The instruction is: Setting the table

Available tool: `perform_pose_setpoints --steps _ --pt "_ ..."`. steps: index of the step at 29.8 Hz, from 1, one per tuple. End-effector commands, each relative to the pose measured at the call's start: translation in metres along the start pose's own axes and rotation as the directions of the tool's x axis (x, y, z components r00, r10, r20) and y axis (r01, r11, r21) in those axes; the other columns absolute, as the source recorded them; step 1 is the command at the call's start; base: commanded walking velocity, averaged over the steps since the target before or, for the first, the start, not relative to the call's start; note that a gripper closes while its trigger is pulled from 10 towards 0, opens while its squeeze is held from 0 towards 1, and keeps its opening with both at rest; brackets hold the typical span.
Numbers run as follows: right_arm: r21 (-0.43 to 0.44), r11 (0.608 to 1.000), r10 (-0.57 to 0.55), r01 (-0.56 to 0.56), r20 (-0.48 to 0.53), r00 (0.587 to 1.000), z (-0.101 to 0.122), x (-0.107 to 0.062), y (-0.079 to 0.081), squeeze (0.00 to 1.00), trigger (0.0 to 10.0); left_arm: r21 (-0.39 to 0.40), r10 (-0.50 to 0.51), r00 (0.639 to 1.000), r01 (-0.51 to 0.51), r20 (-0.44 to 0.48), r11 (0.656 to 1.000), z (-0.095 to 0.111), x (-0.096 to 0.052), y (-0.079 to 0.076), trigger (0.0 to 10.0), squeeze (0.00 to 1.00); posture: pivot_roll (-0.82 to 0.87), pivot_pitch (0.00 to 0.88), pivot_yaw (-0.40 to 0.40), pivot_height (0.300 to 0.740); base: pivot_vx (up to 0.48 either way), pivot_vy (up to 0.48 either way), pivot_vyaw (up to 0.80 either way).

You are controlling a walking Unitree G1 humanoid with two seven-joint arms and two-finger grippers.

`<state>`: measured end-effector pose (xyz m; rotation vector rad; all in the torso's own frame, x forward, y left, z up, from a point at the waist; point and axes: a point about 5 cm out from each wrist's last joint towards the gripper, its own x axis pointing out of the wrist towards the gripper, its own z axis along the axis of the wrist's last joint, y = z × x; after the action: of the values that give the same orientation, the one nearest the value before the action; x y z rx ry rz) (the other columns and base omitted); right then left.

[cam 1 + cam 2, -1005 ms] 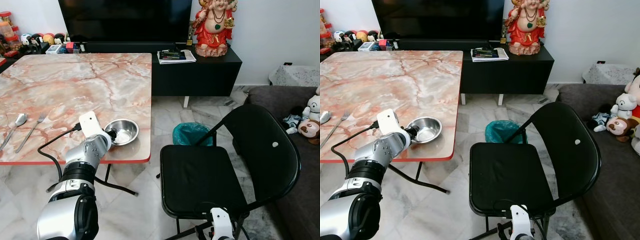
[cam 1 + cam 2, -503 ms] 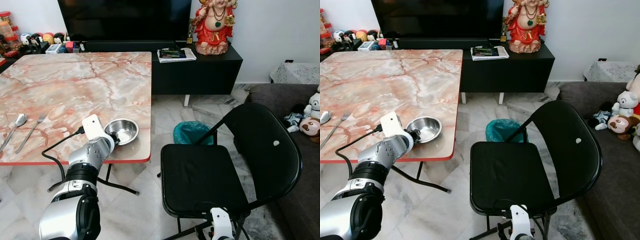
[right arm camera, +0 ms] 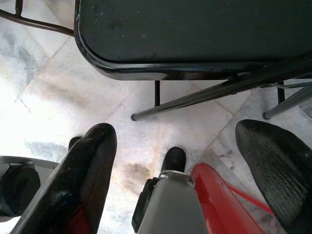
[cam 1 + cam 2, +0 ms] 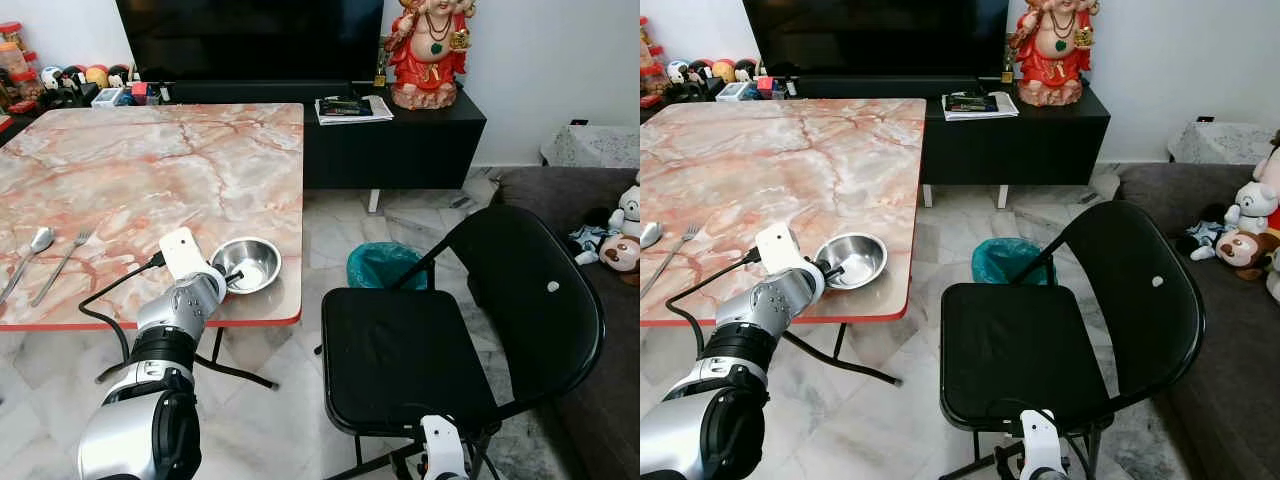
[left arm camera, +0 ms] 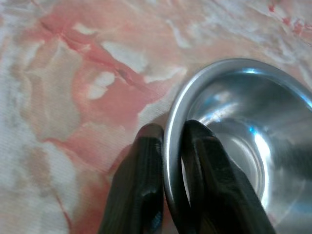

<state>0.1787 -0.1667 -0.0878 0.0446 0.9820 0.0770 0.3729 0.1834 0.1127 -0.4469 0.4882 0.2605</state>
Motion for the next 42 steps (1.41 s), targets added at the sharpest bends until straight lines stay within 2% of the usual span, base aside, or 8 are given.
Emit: perform_pose_setpoints --steps 1,10,13,16,19,20,26,42 --pt "0.008 1.000 -0.004 0.004 0.011 1.000 0.003 0.000 0.000 0.00 10.0 -0.006 0.031 1.000 -0.031 0.005 0.999 -0.001 0.000 0.008 0.0 0.00 0.02 0.000 0.013 0.740 0.000 0.000 0.00" --pt "0.010 1.000 -0.006 0.006 0.011 1.000 0.003 0.000 0.000 0.00 10.0 -0.039 0.050 0.998 -0.050 0.023 0.998 -0.001 0.000 0.013 0.0 0.00 0.03 0.000 0.009 0.740 0.000 0.000 0.00" --pt "0.010 1.000 -0.006 0.005 0.011 1.000 0.003 0.000 0.000 0.00 10.0 -0.088 0.037 0.995 -0.029 0.089 0.996 0.006 -0.001 0.014 0.0 0.00 0.03 0.000 0.009 0.740 0.000 0.000 0.00" --pt "0.009 1.000 -0.005 0.005 0.012 1.000 0.003 0.000 0.000 0.00 10.0 -0.196 0.024 0.966 0.027 0.256 0.980 0.025 -0.007 0.018 0.0 0.00 0.03 0.000 0.008 0.740 0.000 0.000 0.00" --pt "0.009 1.000 -0.005 0.004 0.012 1.000 0.003 0.000 0.000 0.00 10.0 -0.200 0.024 0.962 0.033 0.273 0.979 0.027 -0.008 0.018 0.0 0.00 0.03 0.000 0.008 0.740 0.000 0.000 0.00" --pt "0.009 1.000 -0.004 0.003 0.013 1.000 0.003 0.000 0.000 0.00 10.0 -0.205 -0.002 0.947 0.072 0.322 0.976 0.031 -0.010 0.018 10.0 0.00 0.03 0.000 0.006 0.740 0.000 0.000 0.00" --pt "0.012 1.000 -0.001 0.001 0.017 1.000 0.004 0.000 -0.001 0.00 10.0 -0.201 -0.080 0.877 0.196 0.473 0.960 0.040 -0.022 0.014 10.0 0.00 0.03 0.000 0.002 0.740 0.000 0.000 0.00" --pt "0.014 1.000 -0.005 0.005 0.022 1.000 0.006 0.000 -0.002 0.00 10.0 -0.235 -0.041 0.843 0.196 0.536 0.952 0.048 -0.027 0.014 10.0 0.00 0.03 0.000 -0.002 0.740 0.000 0.390 0.00"
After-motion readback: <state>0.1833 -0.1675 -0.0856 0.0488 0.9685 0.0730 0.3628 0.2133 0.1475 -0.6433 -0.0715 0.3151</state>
